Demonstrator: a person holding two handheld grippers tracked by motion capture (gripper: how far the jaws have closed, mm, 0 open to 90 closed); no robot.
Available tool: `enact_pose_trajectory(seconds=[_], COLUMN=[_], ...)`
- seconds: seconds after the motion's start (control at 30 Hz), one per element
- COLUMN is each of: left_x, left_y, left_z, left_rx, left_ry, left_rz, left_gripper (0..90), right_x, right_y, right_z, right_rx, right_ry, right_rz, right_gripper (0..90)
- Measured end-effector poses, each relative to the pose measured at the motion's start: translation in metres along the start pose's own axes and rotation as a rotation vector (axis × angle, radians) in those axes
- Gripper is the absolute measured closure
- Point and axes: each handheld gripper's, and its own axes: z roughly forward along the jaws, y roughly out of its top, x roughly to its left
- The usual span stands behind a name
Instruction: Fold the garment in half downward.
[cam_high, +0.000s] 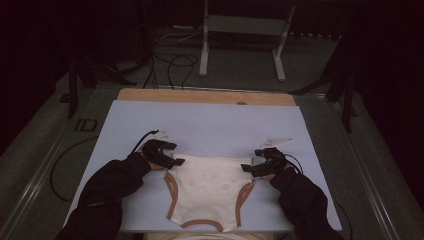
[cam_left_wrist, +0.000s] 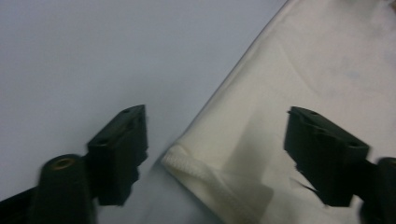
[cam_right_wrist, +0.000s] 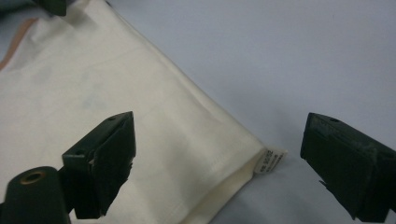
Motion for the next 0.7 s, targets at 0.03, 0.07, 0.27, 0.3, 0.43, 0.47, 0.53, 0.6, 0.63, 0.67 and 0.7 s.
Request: enact_pose_trajectory(seconds=[0.03, 0.07, 0.27, 0.3, 0.43, 0.47, 0.53, 0.6, 0.63, 0.67, 0.7], left_x=[0.0, 0.001, 0.003, 0.004, 0.005, 0.005, 0.006, 0.005, 0.005, 0.005, 0.005], left_y=[0.0, -0.001, -0.005, -0.005, -0.007, -0.008, -0.008, -0.009, -0.009, -0.009, -0.009], left_z=[0.0, 0.002, 0.004, 0.004, 0.004, 0.003, 0.003, 0.002, 0.002, 0.001, 0.001], left_rx=[0.0, 0.011, 0.031, 0.031, 0.038, 0.033, 0.032, 0.031, 0.037, 0.039, 0.039], left_ry=[0.0, 0.0, 0.013, 0.013, 0.011, 0.014, 0.019, 0.029, 0.021, 0.02, 0.02], left_rz=[0.0, -0.003, -0.005, -0.004, -0.004, -0.006, -0.008, -0.009, -0.008, -0.008, -0.008], left_gripper=[27.8, 30.5, 40.4, 41.5, 49.0, 51.5, 54.8, 58.9, 60.9, 62.5, 65.0], right_x=[0.0, -0.002, -0.006, -0.006, -0.008, -0.008, -0.008, -0.008, -0.007, -0.007, -0.007], right_y=[0.0, -0.002, -0.006, -0.006, -0.008, -0.008, -0.008, -0.007, -0.007, -0.007, -0.006], right_z=[0.0, 0.003, 0.014, 0.014, 0.016, 0.017, 0.017, 0.017, 0.017, 0.017, 0.016], right_rx=[0.0, 0.015, 0.054, 0.063, 0.079, 0.088, 0.099, 0.099, 0.102, 0.105, 0.11], right_ry=[0.0, 0.006, 0.008, 0.01, 0.013, 0.015, 0.017, 0.019, 0.016, 0.016, 0.012], right_rz=[0.0, 0.002, 0.006, 0.006, -0.002, 0.002, -0.008, -0.009, -0.013, -0.016, -0.02], right_gripper=[10.2, 10.2, 14.1, 14.8, 19.9, 23.3, 26.5, 36.5, 39.7, 41.7, 49.5])
